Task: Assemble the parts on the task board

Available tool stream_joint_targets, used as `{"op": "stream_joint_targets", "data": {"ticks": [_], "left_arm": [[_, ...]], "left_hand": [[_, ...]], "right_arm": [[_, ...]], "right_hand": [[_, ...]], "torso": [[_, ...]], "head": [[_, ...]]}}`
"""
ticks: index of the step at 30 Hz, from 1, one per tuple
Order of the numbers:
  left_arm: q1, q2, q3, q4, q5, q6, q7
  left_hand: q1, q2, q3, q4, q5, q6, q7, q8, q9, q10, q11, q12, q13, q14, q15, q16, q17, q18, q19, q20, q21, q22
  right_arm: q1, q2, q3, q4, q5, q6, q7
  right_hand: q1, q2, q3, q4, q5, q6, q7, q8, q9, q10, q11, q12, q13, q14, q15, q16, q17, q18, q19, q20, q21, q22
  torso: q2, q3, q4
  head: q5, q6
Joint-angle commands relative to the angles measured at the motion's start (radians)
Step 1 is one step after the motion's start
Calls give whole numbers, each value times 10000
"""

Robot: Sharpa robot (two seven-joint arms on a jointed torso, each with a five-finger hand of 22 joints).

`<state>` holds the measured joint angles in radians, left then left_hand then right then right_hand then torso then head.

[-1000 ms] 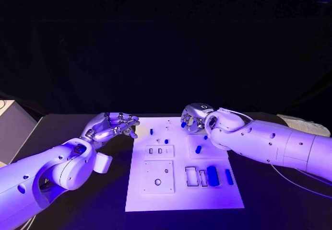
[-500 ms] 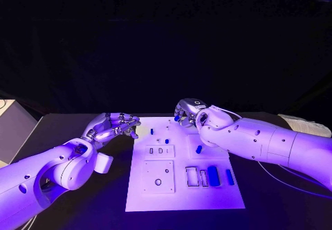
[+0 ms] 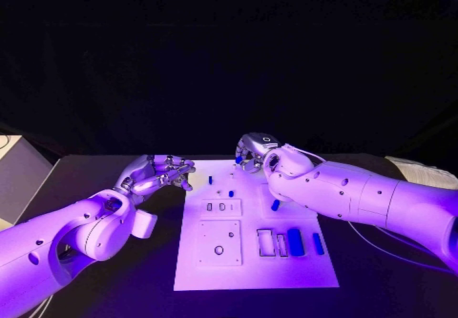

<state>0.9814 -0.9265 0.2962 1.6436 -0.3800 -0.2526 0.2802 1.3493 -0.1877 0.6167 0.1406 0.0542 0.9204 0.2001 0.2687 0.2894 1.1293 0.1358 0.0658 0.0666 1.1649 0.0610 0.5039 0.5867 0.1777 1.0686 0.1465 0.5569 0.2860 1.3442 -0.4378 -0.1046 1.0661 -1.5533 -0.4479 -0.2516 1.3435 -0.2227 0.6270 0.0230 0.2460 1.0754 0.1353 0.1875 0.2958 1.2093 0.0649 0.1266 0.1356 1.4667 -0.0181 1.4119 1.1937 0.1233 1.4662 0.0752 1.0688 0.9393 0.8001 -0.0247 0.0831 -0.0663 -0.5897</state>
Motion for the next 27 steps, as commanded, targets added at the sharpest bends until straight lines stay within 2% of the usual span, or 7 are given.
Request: {"op": "stream_joint_targets", "data": {"ticks": [1, 6, 14, 20, 27], "left_arm": [[5, 19, 11, 5, -24, 198, 16], [6, 14, 15, 14, -25, 210, 6], [7, 11, 26, 17, -45, 226, -3], [8, 3, 36, 26, -58, 233, -2], [10, -19, 52, 40, -74, 237, -6]], "left_hand": [[0, 57, 0, -42, -6, -78, 11, -64, 11, -93, 2, -34, 4, -68, -16, -47, 11, 16, -87, -6, 55, 11], [0, 57, 0, -42, -6, -78, 11, -64, 11, -93, 2, -34, 4, -68, -16, -47, 11, 16, -87, -6, 55, 11], [0, 57, 0, -42, -6, -78, 11, -64, 11, -93, 2, -34, 4, -68, -16, -47, 11, 16, -87, -6, 55, 11], [15, 66, 7, -84, -7, -83, 20, -71, 26, -104, 9, -32, 5, -75, -14, -43, 29, 17, -105, -4, 106, 42], [15, 66, 7, -84, -7, -83, 20, -71, 26, -104, 9, -32, 5, -75, -14, -43, 29, 17, -105, -4, 106, 42]], "right_arm": [[1, 66, -3, -65, -170, 14, -24], [-5, 135, -31, -144, -173, 186, -21], [-16, 189, -65, -192, -203, 346, -26], [-18, 252, -87, -260, -211, 445, -10], [-18, 341, -102, -387, -195, 452, -2]], "right_hand": [[-87, 26, 78, -21, 38, -17, 20, 23, 23, 65, 20, -66, 18, 381, -38, 42, 21, -104, 101, -77, 73, 29], [-123, 9, 77, -25, 26, -27, 27, 23, 34, 65, 28, -81, 21, 378, -34, 38, 5, -102, 96, -75, 64, 20], [-186, -12, 73, -24, -17, -43, 32, 22, 54, 66, 35, -104, 27, 376, -26, 38, -2, -102, 90, -71, 61, 19], [-186, -12, 73, -24, -17, -43, 32, 22, 54, 66, 35, -104, 27, 376, -26, 38, -2, -102, 90, -71, 61, 19], [-200, -11, 79, -27, -31, -52, 31, 20, 61, 68, 34, -112, 30, 379, -25, 47, 16, -106, 91, -69, 76, 40]], "torso": [[11, -11, 5], [25, -1, -18], [48, -5, -25], [44, -2, -18], [66, -24, 23]], "head": [[19, -10], [47, -27], [44, -39], [32, -89], [25, -92]]}}
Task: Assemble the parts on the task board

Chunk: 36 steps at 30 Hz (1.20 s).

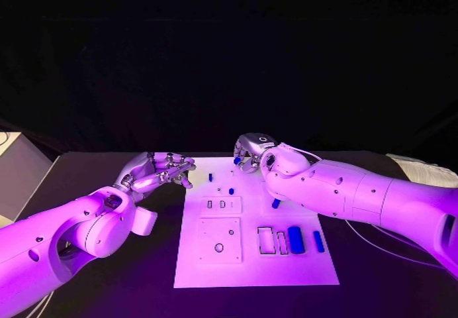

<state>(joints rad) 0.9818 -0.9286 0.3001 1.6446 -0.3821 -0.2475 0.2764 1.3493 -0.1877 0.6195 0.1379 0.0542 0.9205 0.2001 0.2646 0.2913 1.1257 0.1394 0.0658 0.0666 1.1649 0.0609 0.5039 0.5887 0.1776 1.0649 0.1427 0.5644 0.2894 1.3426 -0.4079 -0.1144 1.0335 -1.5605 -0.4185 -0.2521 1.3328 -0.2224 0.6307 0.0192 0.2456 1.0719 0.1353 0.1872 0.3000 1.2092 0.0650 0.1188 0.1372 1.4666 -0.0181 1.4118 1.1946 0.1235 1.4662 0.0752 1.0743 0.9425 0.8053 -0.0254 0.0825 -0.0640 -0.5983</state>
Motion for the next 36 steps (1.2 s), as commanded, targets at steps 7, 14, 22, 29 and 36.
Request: {"op": "stream_joint_targets", "data": {"ticks": [7, 14, 22, 29, 36], "left_arm": [[7, -9, 26, 48, -71, 198, 34], [8, -11, 36, 49, -81, 214, 24], [8, -5, 42, 35, -83, 224, 8], [8, -4, 43, 8, -84, 231, -9], [8, -3, 43, -5, -84, 236, -25]], "left_hand": [[15, 66, -20, -57, -6, -83, 21, -30, 7, -68, -27, -32, 5, -75, -13, -43, 9, 18, -68, 33, 30, 8], [15, 66, -20, -57, -6, -83, 21, -30, 7, -68, -27, -32, 5, -75, -13, -43, 9, 18, -68, 33, 30, 8], [15, 66, -20, -57, -6, -83, 21, -30, 7, -68, -27, -32, 5, -75, -13, -43, 9, 18, -68, 33, 30, 8], [15, 66, -20, -57, -6, -83, 21, -30, 7, -68, -27, -32, 5, -75, -13, -43, 9, 18, -68, 33, 30, 8], [-4, 79, -20, -72, -7, -95, 28, -44, 21, -86, -19, -33, 5, -87, -5, -44, 26, 16, -101, 40, 74, 36]], "right_arm": [[-3, 138, -8, -213, -78, 170, 62], [-3, 212, -14, -275, -64, 323, 113], [-4, 244, -32, -358, -60, 682, 247], [-3, 162, -45, -318, -53, 784, 322], [-3, 98, -50, -312, -69, 479, 364]], "right_hand": [[-93, -14, 42, 11, -27, -17, 32, 24, 19, 69, 32, -34, 14, 379, -25, 47, 6, -107, 91, -70, 21, 8], [-109, -8, 54, 6, -38, -35, 33, 18, 28, 72, 33, -45, 18, 378, -24, 47, 0, -104, 85, -68, 9, -6], [-392, -206, 44, 3, -112, -374, 122, -140, 61, -212, 145, -308, -19, 348, 62, 21, -87, -100, 24, -10, -65, -66], [-531, -318, -5, 20, -33, -571, 158, -238, 70, -413, 207, -457, -60, 321, 116, -16, -177, -86, -23, 35, -154, -154], [-623, -472, -648, -7, -496, -1451, 223, -721, -8, -1403, 290, -550, -242, 170, 194, -290, -729, 37, -224, 148, -701, -722]], "torso": [[28, -29, 27], [47, -16, 13], [47, -16, -13], [53, -8, -12], [53, -8, -11]], "head": [[23, -32], [41, -49], [37, -79], [49, -97], [47, -74]]}}
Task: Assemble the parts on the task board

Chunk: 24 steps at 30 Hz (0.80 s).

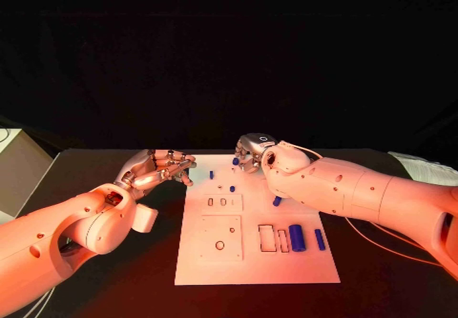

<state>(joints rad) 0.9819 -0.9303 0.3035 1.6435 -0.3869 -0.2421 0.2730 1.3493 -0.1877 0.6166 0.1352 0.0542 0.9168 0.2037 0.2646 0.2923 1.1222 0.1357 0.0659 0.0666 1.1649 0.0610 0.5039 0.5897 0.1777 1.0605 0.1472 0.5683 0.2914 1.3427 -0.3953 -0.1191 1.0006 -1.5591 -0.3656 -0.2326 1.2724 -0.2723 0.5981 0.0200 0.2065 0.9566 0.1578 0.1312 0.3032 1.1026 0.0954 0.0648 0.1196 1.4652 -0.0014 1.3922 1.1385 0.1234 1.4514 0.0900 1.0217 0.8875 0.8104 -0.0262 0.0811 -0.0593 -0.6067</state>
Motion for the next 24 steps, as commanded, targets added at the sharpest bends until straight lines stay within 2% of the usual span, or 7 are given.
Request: {"op": "stream_joint_targets", "data": {"ticks": [1, 5, 10, 12, 18, 23, 24], "left_arm": [[7, 13, 9, 0, -36, 183, 5], [7, 4, 9, -36, -36, 182, -4], [7, -11, 9, -99, -36, 181, -2], [7, -23, 9, -134, -36, 182, -1], [6, -66, 9, -290, -35, 177, 9], [6, -72, 9, -415, -34, 198, 21], [5, -72, 9, -430, -34, 203, 22]], "left_hand": [[-10, 76, 6, -45, -7, -64, -3, -48, 12, -57, 21, -35, 4, -89, -4, -45, 18, 15, -63, -4, 40, 18], [-16, 75, 4, -45, -7, -70, 1, -52, 12, -64, 24, -37, 4, -93, -2, -46, 20, 15, -68, -2, 44, 21], [-16, 75, 4, -45, -7, -70, 1, -52, 12, -64, 24, -37, 4, -93, -2, -46, 20, 15, -68, -2, 44, 21], [-16, 75, 4, -45, -7, -70, 1, -52, 12, -64, 24, -37, 4, -93, -2, -46, 20, 15, -68, -2, 44, 21], [-22, 76, 3, -48, -7, -78, 4, -58, 15, -73, 27, -37, 3, -102, 2, -50, 23, 14, -82, 1, 53, 27], [-22, 76, 3, -48, -7, -78, 4, -58, 15, -73, 27, -37, 3, -102, 2, -50, 23, 14, -82, 1, 53, 27], [-22, 76, 3, -48, -7, -78, 4, -58, 15, -73, 27, -37, 3, -102, 2, -50, 23, 14, -82, 1, 53, 27]], "right_arm": [[-4, -47, -4, 24, -85, -102, 176], [-4, -200, -4, 137, -86, -323, 191], [1, -665, 8, 592, 186, -727, 322], [11, -945, 30, 863, 629, -971, 585], [118, -1839, 64, 1550, 2833, -1459, 1908], [265, -2568, 73, 1853, 5630, -501, 2247], [286, -2661, 74, 1870, 6011, -281, 2219]], "right_hand": [[53, 99, -679, -8, -88, -444, -33, -240, -45, -557, 0, 22, -129, 158, 31, -163, -295, 58, -104, 10, -292, -282], [561, 469, -2002, 110, -36, -742, -152, -408, -34, -1058, 66, 166, -351, 112, 86, -323, -587, 90, -124, 58, -544, -489], [753, 554, -2409, 227, -6, -797, -135, -444, -20, -1024, 45, 336, -394, 95, 73, -384, -702, 105, -121, 57, -639, -564], [817, 573, -2479, 287, 20, -772, -38, -436, -3, -799, -9, 538, -359, 50, 35, -482, -886, 129, -161, 33, -766, -680], [985, 562, -1914, 344, 222, -656, 112, -423, 33, 38, 12, 1112, -247, 134, 79, -363, -599, -48, -75, 74, -77, 216], [669, 390, -1303, 604, 568, -335, 115, -327, 95, 321, -10, 1237, -231, 339, 41, 99, 247, -184, 172, 30, 774, 1165], [277, 422, -1235, 903, 1088, -157, 92, -247, 135, 302, -10, 1206, -229, 414, 47, 275, 565, -240, 251, 27, 1050, 1470]], "torso": [[1, 1, 3], [2, 8, 1], [-7, 21, -27], [-16, 34, -59], [-72, 110, -190], [-122, 165, -293], [-132, 174, -312]], "head": [[1, 12], [11, 32], [23, 89], [31, 104], [75, 182], [101, 199], [122, 202]]}}
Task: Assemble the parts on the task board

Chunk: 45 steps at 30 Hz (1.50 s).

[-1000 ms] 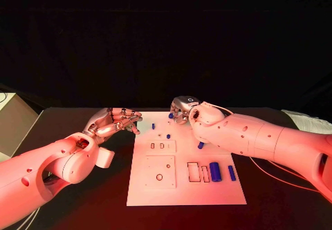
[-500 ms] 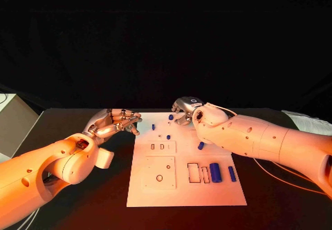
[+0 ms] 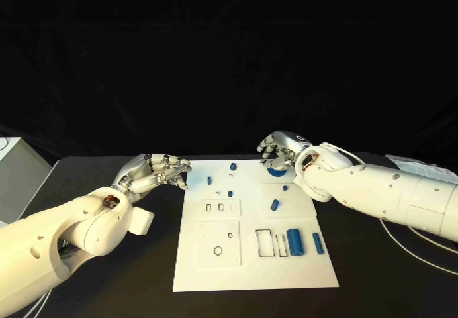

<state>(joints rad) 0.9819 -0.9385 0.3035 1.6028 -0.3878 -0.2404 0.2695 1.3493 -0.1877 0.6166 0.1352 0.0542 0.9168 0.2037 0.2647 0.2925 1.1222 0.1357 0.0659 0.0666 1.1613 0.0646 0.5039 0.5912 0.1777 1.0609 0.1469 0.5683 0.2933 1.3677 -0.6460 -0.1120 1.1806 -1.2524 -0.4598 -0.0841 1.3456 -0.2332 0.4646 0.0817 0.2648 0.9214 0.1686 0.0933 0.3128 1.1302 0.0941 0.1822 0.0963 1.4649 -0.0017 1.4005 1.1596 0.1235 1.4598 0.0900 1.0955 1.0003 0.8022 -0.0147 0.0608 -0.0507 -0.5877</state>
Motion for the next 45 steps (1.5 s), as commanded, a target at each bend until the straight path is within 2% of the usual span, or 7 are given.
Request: {"op": "stream_joint_targets", "data": {"ticks": [1, 8, 11, 17, 21, 27, 45], "left_arm": [[5, 8, 8, -53, -25, 200, 56], [3, 20, 7, -214, -24, 258, 47], [3, 50, 7, -270, -24, 291, 42], [1, 116, 6, -337, -24, 343, 27], [-2, 167, 6, -388, -25, 370, 20], [-4, 218, 5, -430, -30, 385, 19], [-5, 278, 6, -422, -94, 438, 5]], "left_hand": [[-22, 76, 3, -48, -7, -78, 4, -59, 13, -73, 28, -37, 3, -66, -34, -50, 8, 13, -86, 4, 54, 9], [-23, 77, 4, -51, -7, -79, 2, -60, 14, -74, 28, -36, 4, -72, -32, -53, 9, 13, -92, 5, 58, 11], [-26, 81, 5, -51, -6, -78, -1, -60, 17, -73, 27, -34, 4, -80, -30, -57, 10, 12, -102, 8, 61, 14], [-26, 81, 5, -51, -6, -78, -1, -60, 17, -73, 27, -34, 4, -80, -30, -57, 10, 12, -102, 8, 61, 14], [-26, 93, 11, -54, -5, -77, -8, -61, 22, -72, 25, -31, 6, -93, -28, -64, 12, 11, -117, 10, 66, 18], [-21, 101, 18, -61, -5, -76, -12, -61, 25, -72, 24, -30, 6, -102, -28, -68, 13, 12, -129, 11, 71, 22], [-13, 107, 25, -70, -4, -76, -14, -62, 28, -73, 22, -29, 7, -108, -29, -72, 15, 13, -137, 10, 77, 25]], "right_arm": [[72, -335, 4, 99, 3557, 1101, 632], [302, -982, 7, -27, 5169, 2770, -48], [404, -1082, 7, -233, 5163, 3046, -322], [509, -1010, 6, -604, 4283, 3109, -692], [545, -925, 6, -672, 2876, 2819, -748], [562, -735, 6, -504, 12, 2607, -1019], [391, 72, -50, -638, -1915, 2442, -1769]], "right_hand": [[-764, 28, 162, 501, 1013, 285, -32, 173, 64, -65, -4, -20, 6, 454, 46, 303, 530, -259, 205, 20, 448, 482], [-1076, -222, -723, 682, -570, -524, -268, -205, 12, 592, -435, 903, 905, 529, -278, 641, 1116, -306, 252, -213, 914, 1012], [-377, 263, -2321, 918, -567, -798, -490, -76, 216, -713, -715, 5102, 4847, 574, -534, 764, 1403, -373, 244, -481, 1212, 1435], [-67, 309, -2685, 1368, -596, -827, -471, 160, 333, -1178, -695, 5700, 5570, 580, -507, 767, 1413, -327, 225, -450, 1070, 1318], [472, 232, -2956, 1662, -210, -737, -511, 467, 467, 1299, -718, 10350, 10484, 643, -523, 907, 1762, -396, 313, -476, 1350, 1713], [749, 124, -3326, 2007, -181, -954, -442, 583, 515, 3557, -572, 13186, 13812, 801, -397, 1250, 2679, -560, 482, -379, 2036, 2547], [800, 246, -3565, 2064, -212, -986, -358, 708, 563, 4406, -439, 13886, 14745, 941, -281, 1525, 3491, -700, 615, -275, 2678, 3289]], "torso": [[-64, 77, -145], [-92, 178, -264], [-94, 196, -283], [-61, 167, -230], [-42, 169, -230], [-38, 161, -235], [-36, 152, -201]], "head": [[70, 18], [31, 6], [-51, 6], [-229, -25], [-292, -41], [-309, -65], [-301, -137]]}}
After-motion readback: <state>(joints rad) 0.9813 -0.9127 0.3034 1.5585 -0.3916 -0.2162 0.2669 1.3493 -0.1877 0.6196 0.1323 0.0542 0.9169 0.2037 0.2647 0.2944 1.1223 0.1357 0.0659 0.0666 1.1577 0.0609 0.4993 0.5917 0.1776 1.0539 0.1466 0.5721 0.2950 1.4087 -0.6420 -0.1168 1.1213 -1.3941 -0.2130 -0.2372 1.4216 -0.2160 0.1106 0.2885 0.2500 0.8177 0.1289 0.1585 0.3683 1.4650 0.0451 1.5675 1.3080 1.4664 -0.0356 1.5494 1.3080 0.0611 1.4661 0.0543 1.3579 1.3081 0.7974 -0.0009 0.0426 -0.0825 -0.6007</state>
